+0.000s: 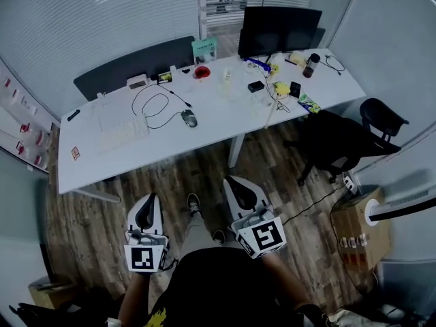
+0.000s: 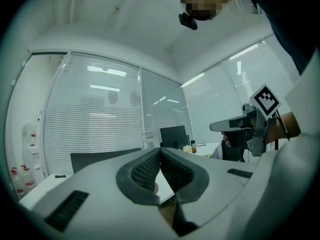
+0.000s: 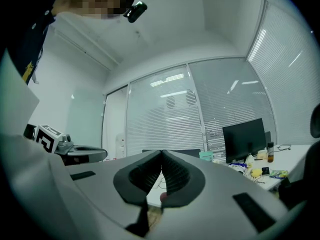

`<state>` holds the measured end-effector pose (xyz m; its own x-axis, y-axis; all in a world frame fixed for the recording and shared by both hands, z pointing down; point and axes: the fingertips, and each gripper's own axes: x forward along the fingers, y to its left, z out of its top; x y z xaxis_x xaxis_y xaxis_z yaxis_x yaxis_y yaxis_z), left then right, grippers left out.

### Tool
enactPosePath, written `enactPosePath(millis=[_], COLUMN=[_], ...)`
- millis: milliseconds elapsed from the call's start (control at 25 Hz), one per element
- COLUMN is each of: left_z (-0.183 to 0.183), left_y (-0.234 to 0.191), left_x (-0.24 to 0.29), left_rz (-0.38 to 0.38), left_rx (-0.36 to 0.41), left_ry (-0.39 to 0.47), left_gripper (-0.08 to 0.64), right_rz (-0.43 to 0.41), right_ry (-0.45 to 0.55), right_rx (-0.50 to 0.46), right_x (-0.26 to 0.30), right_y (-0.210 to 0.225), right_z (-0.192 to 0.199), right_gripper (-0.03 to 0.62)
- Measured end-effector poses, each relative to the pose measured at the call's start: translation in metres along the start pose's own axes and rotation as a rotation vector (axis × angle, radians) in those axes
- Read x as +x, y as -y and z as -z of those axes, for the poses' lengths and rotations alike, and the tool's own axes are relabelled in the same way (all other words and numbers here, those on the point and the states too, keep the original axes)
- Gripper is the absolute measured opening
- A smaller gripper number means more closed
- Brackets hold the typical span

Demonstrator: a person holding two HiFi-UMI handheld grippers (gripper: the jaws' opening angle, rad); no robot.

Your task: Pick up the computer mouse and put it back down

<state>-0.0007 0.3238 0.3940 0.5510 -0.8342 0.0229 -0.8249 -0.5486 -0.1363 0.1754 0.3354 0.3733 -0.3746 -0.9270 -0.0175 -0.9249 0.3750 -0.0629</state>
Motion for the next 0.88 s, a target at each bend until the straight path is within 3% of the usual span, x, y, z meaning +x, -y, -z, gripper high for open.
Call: enactPosePath(millis=[880], left_z=[0.007], left_y=[-0.007], left_x=[0.007], left_rz=[-0.003], left_rx=[0.000], left_ry=[-0.020], left_gripper=[0.014], right_rz=[-0.035], right_ry=[-0.020], right_rx=[0.000], right_x=[0.014], right_y=[0.000], right_z=[0.000], right_gripper=[0.017])
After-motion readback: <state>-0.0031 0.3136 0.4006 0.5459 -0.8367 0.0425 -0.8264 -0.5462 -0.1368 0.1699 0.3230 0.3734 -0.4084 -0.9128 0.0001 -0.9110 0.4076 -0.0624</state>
